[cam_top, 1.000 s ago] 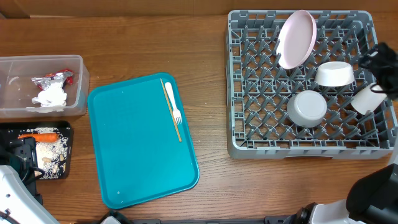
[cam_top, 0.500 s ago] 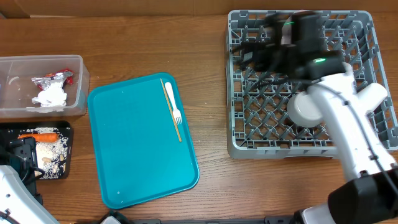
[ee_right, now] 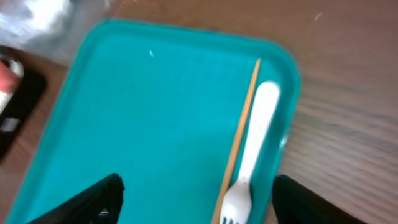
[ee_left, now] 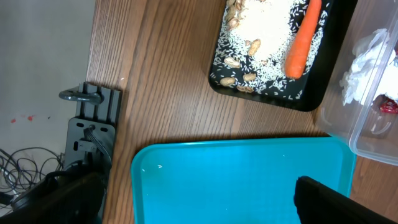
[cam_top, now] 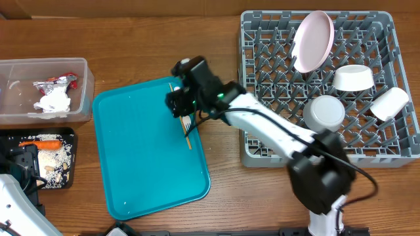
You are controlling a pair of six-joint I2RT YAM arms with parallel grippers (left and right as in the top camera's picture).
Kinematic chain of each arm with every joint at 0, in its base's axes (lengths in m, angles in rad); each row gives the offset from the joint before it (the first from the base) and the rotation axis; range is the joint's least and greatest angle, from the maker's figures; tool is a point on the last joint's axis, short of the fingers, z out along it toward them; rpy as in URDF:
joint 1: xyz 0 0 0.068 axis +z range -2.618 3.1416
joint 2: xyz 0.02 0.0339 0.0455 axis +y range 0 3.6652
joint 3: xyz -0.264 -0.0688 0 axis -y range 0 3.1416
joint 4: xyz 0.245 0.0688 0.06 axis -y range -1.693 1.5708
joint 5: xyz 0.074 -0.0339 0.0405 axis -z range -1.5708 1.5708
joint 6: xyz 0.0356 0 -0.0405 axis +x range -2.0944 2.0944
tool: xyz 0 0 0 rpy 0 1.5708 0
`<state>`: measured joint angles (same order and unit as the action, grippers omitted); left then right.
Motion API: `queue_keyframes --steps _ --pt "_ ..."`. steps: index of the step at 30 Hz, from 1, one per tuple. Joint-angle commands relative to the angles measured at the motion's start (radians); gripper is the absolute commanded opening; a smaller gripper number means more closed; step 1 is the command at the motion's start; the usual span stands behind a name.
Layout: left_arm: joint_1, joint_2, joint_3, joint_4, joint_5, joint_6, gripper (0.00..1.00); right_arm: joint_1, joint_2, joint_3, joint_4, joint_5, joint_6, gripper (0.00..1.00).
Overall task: Sort waste into correct bins and load items into the dishwasher rack
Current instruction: 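Move the right gripper back to the wooden chopsticks on the tray, then grasp the wooden chopsticks with the right gripper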
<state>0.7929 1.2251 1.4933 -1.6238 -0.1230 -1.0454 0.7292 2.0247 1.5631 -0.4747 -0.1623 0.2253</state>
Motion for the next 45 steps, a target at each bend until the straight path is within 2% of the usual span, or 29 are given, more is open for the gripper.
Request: queue_keyframes --steps 1,21,34,45 --pt "0.005 -0.001 0.014 0.001 0.001 -0.017 1.0 0.034 0.044 0.01 0.031 0.01 0.022 0.78" --pt "0.005 -0.001 0.014 0.001 0.001 -0.017 1.0 0.068 0.196 0.01 0.07 0.055 0.088 0.76" --pt "0.005 -0.001 0.014 0.001 0.001 -0.017 1.0 0.069 0.204 0.01 0.07 -0.006 0.094 0.76" --pt "0.005 -0.001 0.014 0.001 0.001 -0.017 1.0 0.079 0.216 0.009 0.037 0.052 0.093 0.65"
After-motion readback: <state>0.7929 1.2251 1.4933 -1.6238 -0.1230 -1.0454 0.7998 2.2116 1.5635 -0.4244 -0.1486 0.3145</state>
